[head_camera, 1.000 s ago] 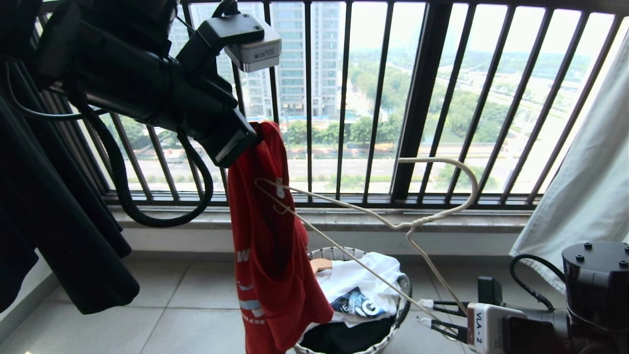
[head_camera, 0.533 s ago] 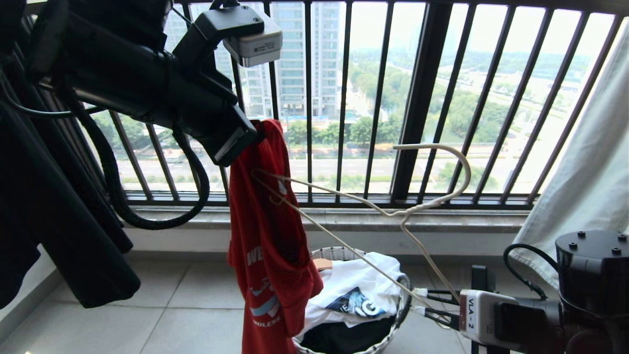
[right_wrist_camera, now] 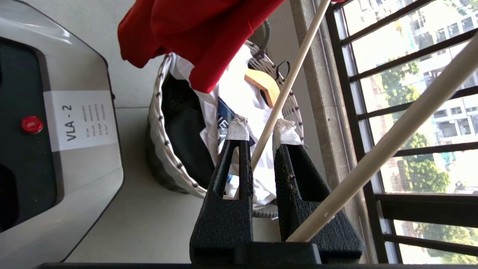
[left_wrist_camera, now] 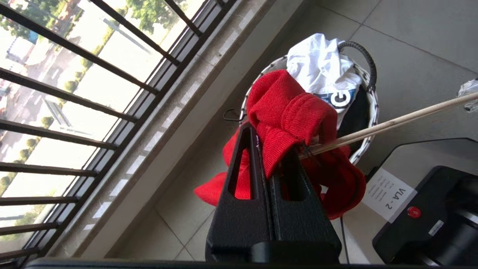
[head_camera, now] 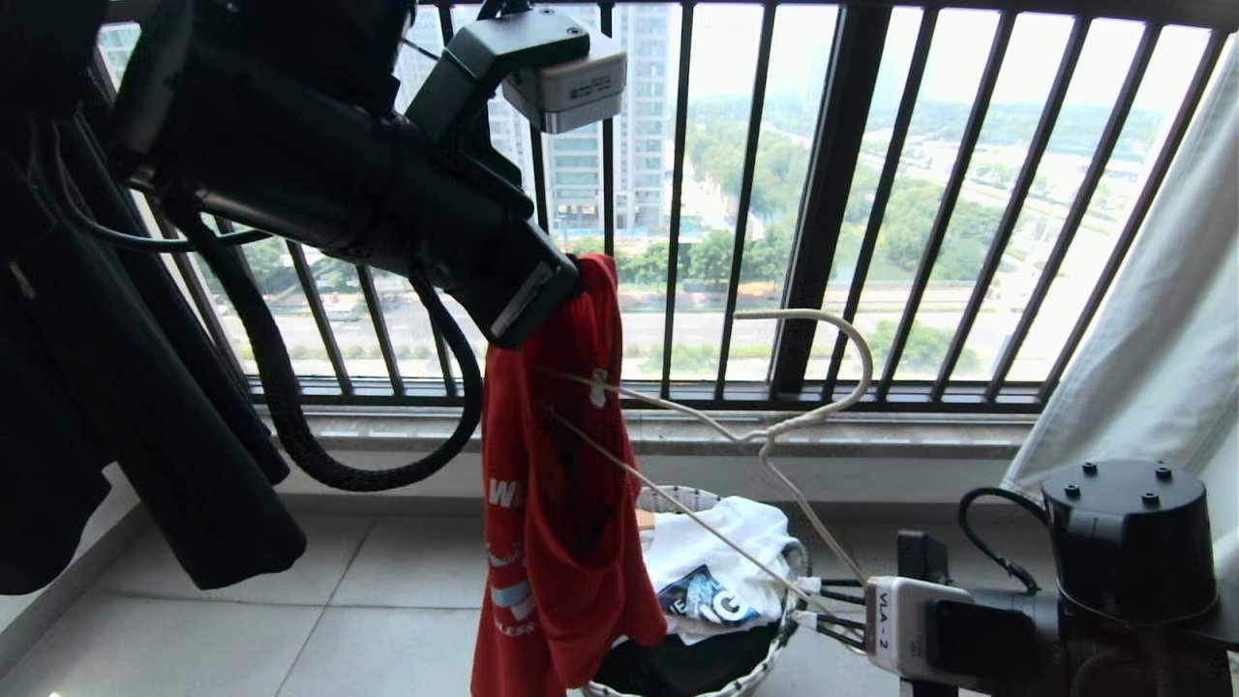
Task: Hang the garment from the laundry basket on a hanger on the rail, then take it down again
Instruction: Hang the clothes on the clothes rack
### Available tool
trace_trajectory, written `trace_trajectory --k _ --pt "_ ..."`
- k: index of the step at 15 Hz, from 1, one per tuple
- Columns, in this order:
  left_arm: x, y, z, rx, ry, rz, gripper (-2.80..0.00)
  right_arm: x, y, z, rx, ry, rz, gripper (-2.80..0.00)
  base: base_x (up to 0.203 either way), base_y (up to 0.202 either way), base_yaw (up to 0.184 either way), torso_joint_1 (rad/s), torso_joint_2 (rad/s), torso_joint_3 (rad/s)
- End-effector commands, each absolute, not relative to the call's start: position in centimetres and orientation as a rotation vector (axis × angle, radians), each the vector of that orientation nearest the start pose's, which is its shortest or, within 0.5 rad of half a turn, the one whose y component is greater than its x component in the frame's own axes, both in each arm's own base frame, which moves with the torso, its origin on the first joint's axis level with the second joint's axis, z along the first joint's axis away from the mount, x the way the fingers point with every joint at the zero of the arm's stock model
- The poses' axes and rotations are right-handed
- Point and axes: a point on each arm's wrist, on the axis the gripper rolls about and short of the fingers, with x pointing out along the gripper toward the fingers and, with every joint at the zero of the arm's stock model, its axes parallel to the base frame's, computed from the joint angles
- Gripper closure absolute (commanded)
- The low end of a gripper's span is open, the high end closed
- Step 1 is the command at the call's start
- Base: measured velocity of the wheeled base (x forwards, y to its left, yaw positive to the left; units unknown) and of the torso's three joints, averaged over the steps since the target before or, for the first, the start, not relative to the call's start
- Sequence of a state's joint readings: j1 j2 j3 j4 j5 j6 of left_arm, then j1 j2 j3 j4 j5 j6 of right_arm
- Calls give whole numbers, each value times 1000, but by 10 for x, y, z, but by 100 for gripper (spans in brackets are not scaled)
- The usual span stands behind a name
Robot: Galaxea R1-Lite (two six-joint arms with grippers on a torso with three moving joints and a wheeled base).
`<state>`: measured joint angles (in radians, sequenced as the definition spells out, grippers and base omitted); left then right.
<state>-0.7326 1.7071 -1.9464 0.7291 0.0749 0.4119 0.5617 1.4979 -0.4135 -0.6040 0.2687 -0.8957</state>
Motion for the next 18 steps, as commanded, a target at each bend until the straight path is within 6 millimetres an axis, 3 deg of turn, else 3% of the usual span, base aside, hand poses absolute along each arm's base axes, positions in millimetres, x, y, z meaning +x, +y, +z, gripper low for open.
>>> trace_trajectory --k 1,4,7,10,18 --pt "203 -200 362 544 341 -772 0 184 121 132 -901 93 978 0 0 0 0 0 0 0" --pt "181 -215 362 376 411 -795 0 195 106 133 -890 125 901 0 0 0 0 0 0 0" --pt "196 -223 360 317 383 -632 0 180 96 131 -897 128 891 0 0 0 0 0 0 0" --pt "188 -216 366 263 391 -625 0 177 92 136 -894 114 865 0 0 0 0 0 0 0" --pt "216 -205 368 168 349 -514 0 155 78 134 -908 124 811 0 0 0 0 0 0 0"
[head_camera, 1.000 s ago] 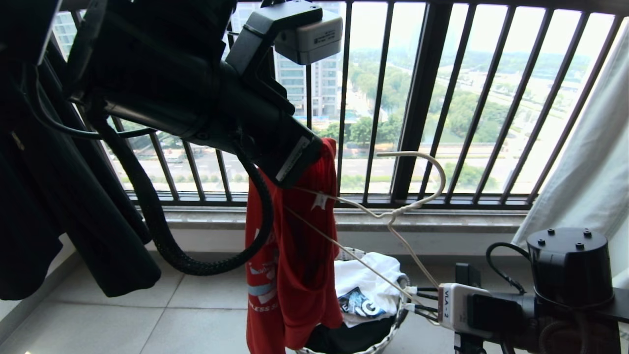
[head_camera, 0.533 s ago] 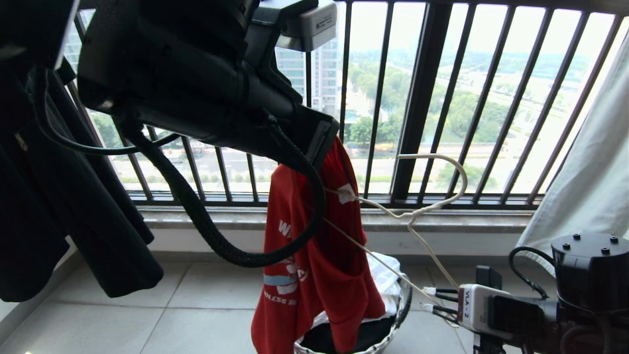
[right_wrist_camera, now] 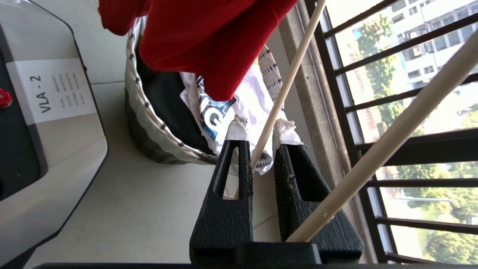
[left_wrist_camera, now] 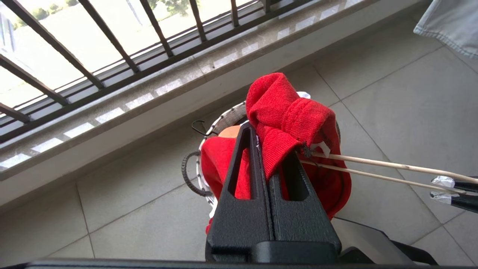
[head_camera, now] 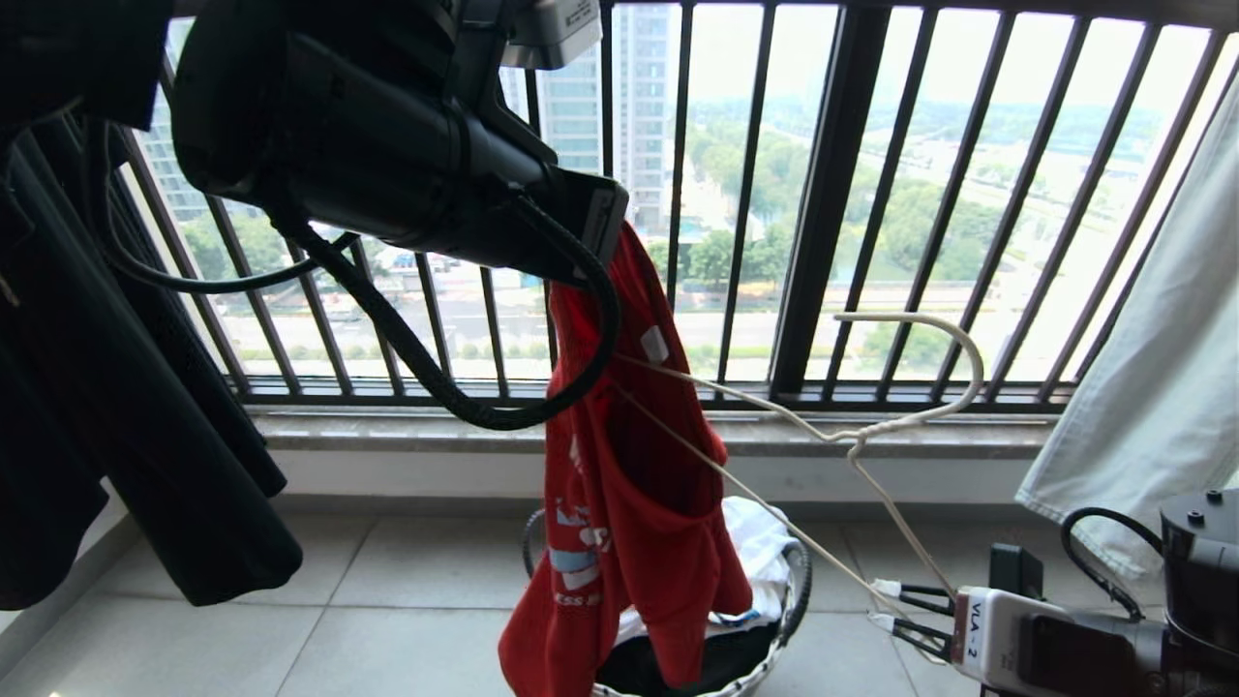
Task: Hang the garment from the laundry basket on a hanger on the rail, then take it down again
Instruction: Hang the clothes on the clothes rack
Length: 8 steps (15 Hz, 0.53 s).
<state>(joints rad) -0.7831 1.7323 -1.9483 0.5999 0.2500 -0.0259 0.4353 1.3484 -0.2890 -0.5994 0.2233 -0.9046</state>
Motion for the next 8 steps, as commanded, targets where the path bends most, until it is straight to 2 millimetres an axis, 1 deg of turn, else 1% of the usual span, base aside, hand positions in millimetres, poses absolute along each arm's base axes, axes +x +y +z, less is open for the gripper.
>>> trace_trajectory --k 1,4,7,8 --pt "219 -204 369 161 339 -505 0 154 77 133 -908 125 810 0 0 0 0 0 0 0" --pt "222 -199 371 152 327 -488 0 153 76 133 -904 128 800 0 0 0 0 0 0 0" --pt "214 -196 375 146 322 -506 0 159 75 135 -902 135 786 0 0 0 0 0 0 0" --pt "210 -199 376 145 322 -524 0 161 76 134 -902 140 788 0 0 0 0 0 0 0"
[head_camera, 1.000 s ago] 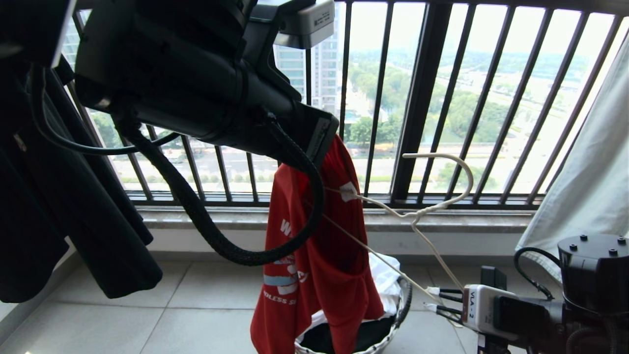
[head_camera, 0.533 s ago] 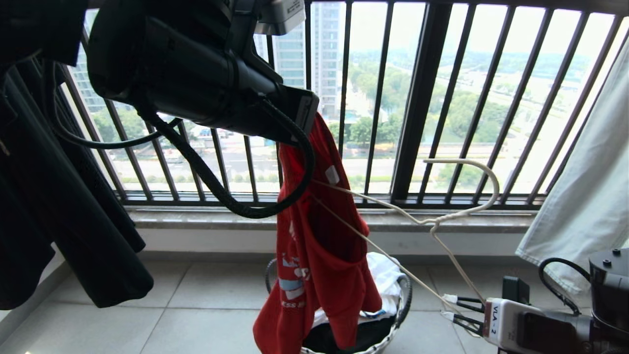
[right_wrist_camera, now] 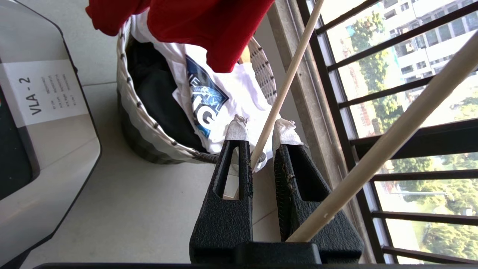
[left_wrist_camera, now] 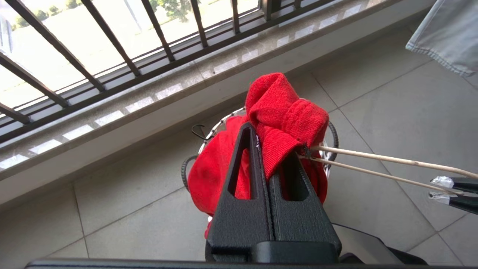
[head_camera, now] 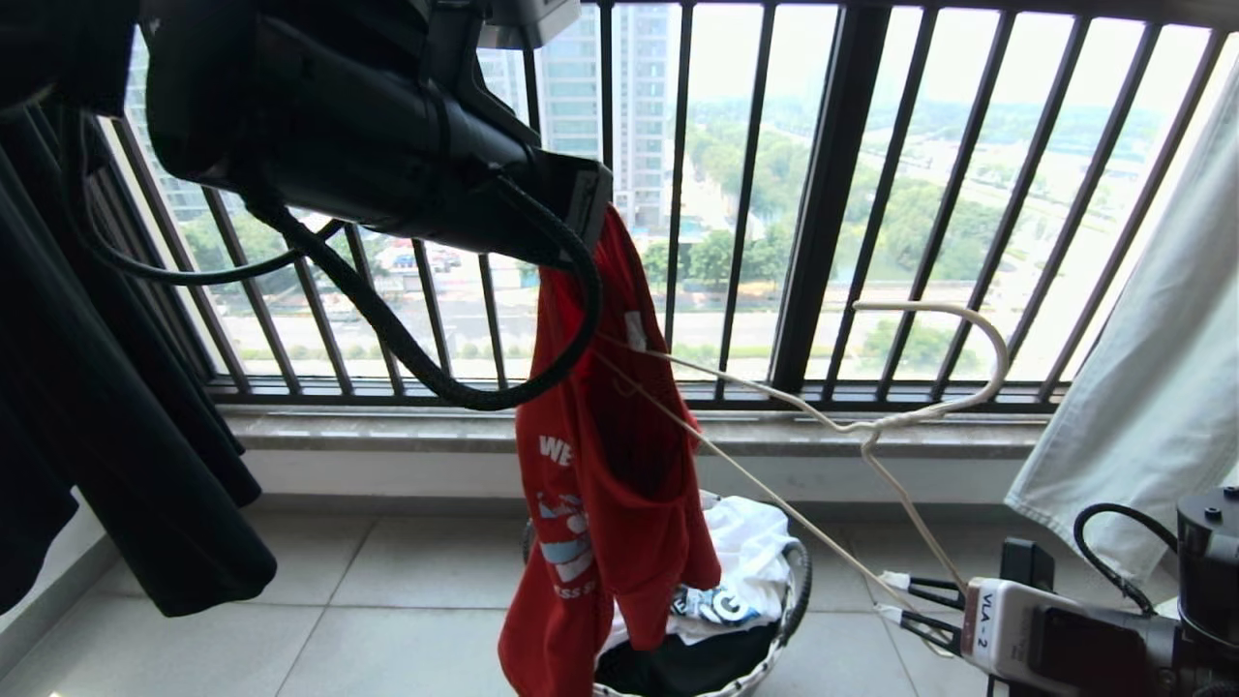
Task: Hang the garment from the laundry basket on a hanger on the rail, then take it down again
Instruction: Hang the clothes on the clothes rack
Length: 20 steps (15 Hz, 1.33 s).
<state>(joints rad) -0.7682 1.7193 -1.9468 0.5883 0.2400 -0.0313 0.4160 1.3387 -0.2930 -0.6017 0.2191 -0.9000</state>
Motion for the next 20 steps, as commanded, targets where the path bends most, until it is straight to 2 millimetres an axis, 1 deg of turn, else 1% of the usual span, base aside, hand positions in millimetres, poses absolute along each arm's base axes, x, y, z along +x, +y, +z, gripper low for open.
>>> trace_trajectory --k 1,4,6,8,10,11,13,15,17,18,20 --pt "206 -204 374 145 335 -544 0 165 78 134 -903 142 788 0 0 0 0 0 0 0" --pt "193 -223 369 121 370 -607 0 177 83 139 -908 140 771 0 0 0 0 0 0 0" --pt "180 -234 364 92 427 -649 0 180 80 138 -907 154 752 0 0 0 0 0 0 0" --pt "183 -247 353 88 474 -666 0 180 80 140 -906 145 751 0 0 0 0 0 0 0" --pt "182 -254 348 38 519 -712 0 182 81 144 -906 126 745 0 0 0 0 0 0 0" --pt "179 -255 349 -8 538 -731 0 183 81 144 -904 130 744 0 0 0 0 0 0 0" --pt "172 -249 356 -91 569 -774 0 183 79 142 -893 143 737 0 0 0 0 0 0 0" --pt "166 -241 357 -105 583 -781 0 184 79 143 -873 146 734 0 0 0 0 0 0 0" --pt "160 -241 356 -107 606 -834 0 184 80 143 -857 150 745 0 0 0 0 0 0 0" --pt "158 -238 359 -114 604 -851 0 184 80 141 -831 157 762 0 0 0 0 0 0 0" --pt "154 -232 364 -121 590 -858 0 187 85 138 -715 199 795 0 0 0 0 0 0 0"
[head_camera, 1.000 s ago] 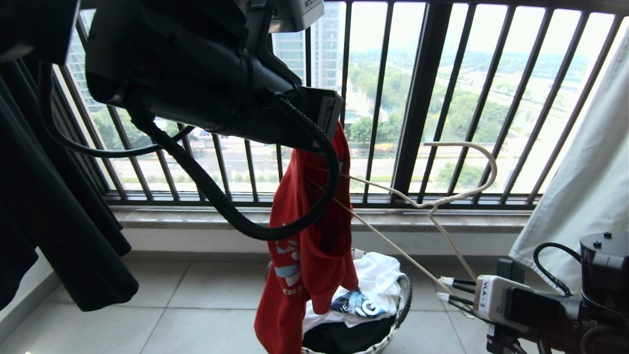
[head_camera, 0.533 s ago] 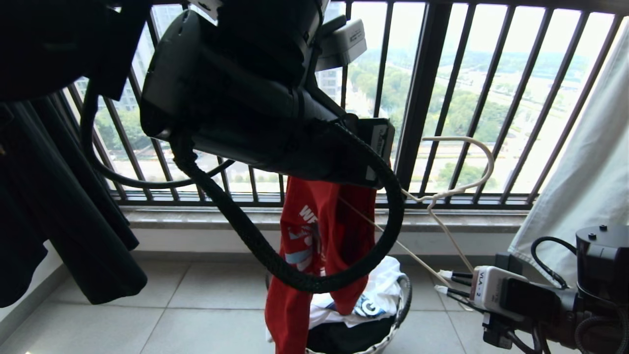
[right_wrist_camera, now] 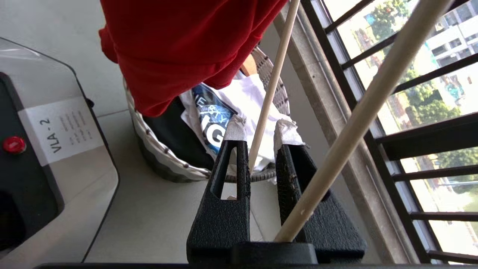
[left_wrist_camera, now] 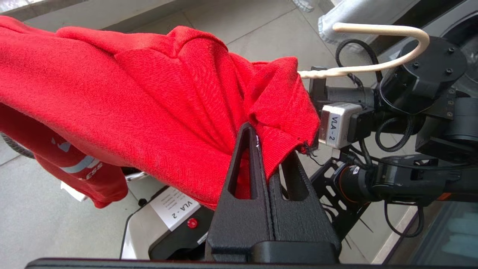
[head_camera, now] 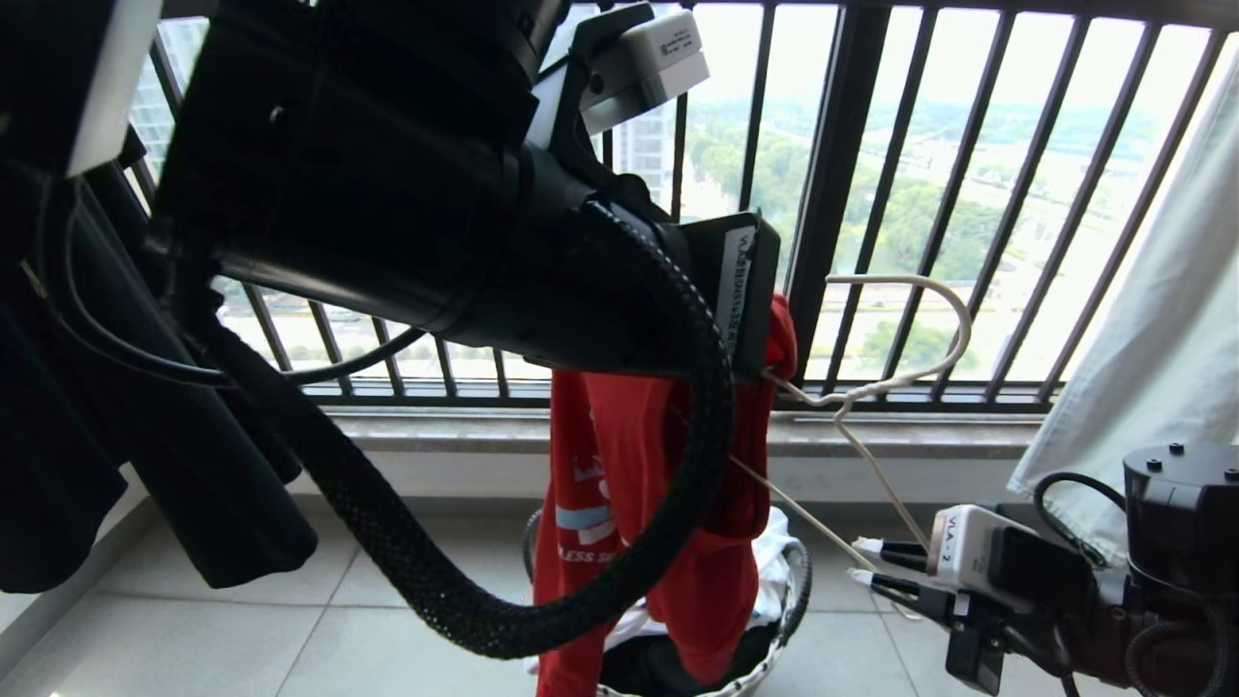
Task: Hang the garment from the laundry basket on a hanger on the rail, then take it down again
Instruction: Hang the clothes on the clothes rack
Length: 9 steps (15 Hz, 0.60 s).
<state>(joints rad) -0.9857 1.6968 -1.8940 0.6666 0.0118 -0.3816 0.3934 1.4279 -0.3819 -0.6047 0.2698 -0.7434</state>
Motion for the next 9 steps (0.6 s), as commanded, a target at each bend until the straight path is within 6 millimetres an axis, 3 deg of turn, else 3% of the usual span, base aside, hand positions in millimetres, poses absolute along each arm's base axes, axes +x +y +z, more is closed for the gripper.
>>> trace_trajectory --k 1,6,9 --pt "154 -232 366 -127 583 -860 0 188 90 139 -663 210 811 0 0 0 0 0 0 0" --pt "143 -218 371 -187 592 -853 0 193 96 154 -401 233 763 0 0 0 0 0 0 0" --pt "137 -218 363 -208 639 -829 0 194 95 156 -397 233 720 0 0 0 0 0 0 0"
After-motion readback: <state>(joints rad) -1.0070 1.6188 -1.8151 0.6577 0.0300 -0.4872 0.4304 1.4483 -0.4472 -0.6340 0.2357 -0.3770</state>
